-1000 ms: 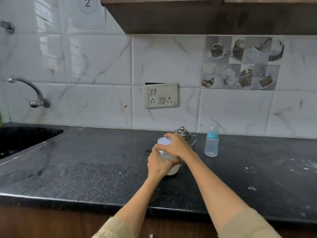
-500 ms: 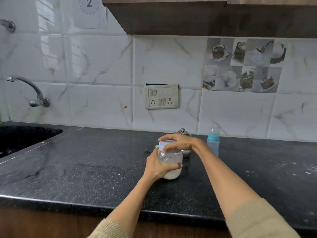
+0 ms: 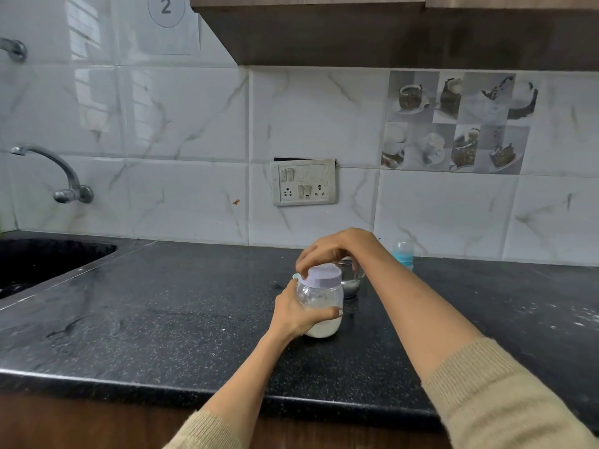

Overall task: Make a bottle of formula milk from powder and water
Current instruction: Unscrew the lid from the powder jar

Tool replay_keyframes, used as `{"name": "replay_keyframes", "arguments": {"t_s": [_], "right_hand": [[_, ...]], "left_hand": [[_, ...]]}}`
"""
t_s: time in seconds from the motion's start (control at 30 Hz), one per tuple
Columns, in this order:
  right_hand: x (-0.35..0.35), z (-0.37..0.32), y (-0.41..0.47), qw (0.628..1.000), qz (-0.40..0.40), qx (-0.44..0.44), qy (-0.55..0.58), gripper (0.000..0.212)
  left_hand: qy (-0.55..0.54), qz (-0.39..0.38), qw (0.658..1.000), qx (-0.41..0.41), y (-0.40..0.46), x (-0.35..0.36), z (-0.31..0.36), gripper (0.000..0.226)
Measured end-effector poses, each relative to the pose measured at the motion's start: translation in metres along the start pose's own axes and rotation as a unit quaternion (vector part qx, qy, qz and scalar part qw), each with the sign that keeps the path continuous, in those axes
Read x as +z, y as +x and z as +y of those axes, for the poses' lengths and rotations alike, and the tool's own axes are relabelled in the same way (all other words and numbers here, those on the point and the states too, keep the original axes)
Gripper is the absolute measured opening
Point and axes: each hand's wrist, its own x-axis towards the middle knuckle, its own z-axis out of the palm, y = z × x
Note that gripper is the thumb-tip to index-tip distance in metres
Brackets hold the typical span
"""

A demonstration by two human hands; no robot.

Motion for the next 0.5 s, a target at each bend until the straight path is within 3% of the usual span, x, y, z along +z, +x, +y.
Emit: {"name": "replay_keyframes", "arguments": {"t_s": [0.07, 0.23, 0.37, 0.5], "right_hand": [[0.003, -0.001, 0.001, 0.999, -0.007, 0.022, -0.030, 0.080], [0.011, 0.006, 0.001, 0.999, -0.005, 0.010, 0.032, 0.063], [0.010, 0.006, 0.001, 1.000, 0.000, -0.008, 0.024, 0.067], [0.012, 0.005, -0.001, 0.998, 0.059, 0.002, -0.006, 0.078]], "left_hand": [[0.002, 0.000, 1.000, 0.000, 0.000, 0.000, 0.000, 0.081], [0.002, 0.001, 1.000, -0.004, 0.001, 0.001, -0.002, 0.073], [0.012, 0.003, 1.000, -0.001, 0.001, 0.003, -0.003, 0.080], [-0.017, 0.009, 1.000, 0.001, -0.001, 0.004, -0.003, 0.084]]}}
